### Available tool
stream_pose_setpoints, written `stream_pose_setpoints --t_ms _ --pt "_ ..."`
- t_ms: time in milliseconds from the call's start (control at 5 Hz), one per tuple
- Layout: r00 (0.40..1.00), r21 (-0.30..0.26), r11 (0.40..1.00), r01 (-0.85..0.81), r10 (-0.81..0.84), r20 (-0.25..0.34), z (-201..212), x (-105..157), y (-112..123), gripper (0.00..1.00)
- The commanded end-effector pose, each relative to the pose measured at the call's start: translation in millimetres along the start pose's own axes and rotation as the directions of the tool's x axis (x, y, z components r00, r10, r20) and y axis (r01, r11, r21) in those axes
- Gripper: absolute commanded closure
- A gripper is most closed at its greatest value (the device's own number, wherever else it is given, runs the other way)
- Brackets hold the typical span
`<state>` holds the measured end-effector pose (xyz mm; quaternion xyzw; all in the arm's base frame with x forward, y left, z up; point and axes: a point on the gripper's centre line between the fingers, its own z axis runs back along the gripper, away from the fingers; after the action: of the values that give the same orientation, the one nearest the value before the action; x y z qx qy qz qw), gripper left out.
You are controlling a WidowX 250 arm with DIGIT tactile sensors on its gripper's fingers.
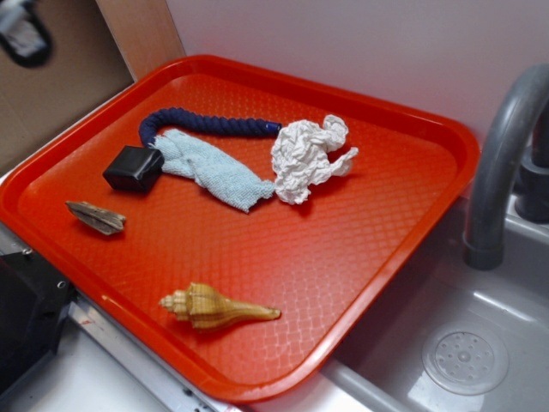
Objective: Grab the shell.
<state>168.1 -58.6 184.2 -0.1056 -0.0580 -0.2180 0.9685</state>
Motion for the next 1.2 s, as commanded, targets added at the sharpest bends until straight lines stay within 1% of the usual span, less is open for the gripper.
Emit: stream_pose_setpoints --t_ms 0,200,400,600,800,1000 --pt "0.931 -0.098 0.946 0.309 -0.322 -0.173 -81 6 -64 0.00" --pt "0.884 -0.080 0.931 0.356 -0.364 -0.293 -119 -5 -82 0.00" --pt "0.874 -0.107 0.935 0.338 -0.354 -0.332 -141 -11 -83 0.00" --pt "0.841 -0.097 0.939 0.331 -0.340 -0.422 -167 -20 -86 0.00" --pt "0.832 -0.091 0.952 0.293 -0.301 -0.465 -179 -27 -74 0.00" --pt "0.822 -0.075 0.954 0.290 -0.289 -0.491 -182 -27 -73 0.02"
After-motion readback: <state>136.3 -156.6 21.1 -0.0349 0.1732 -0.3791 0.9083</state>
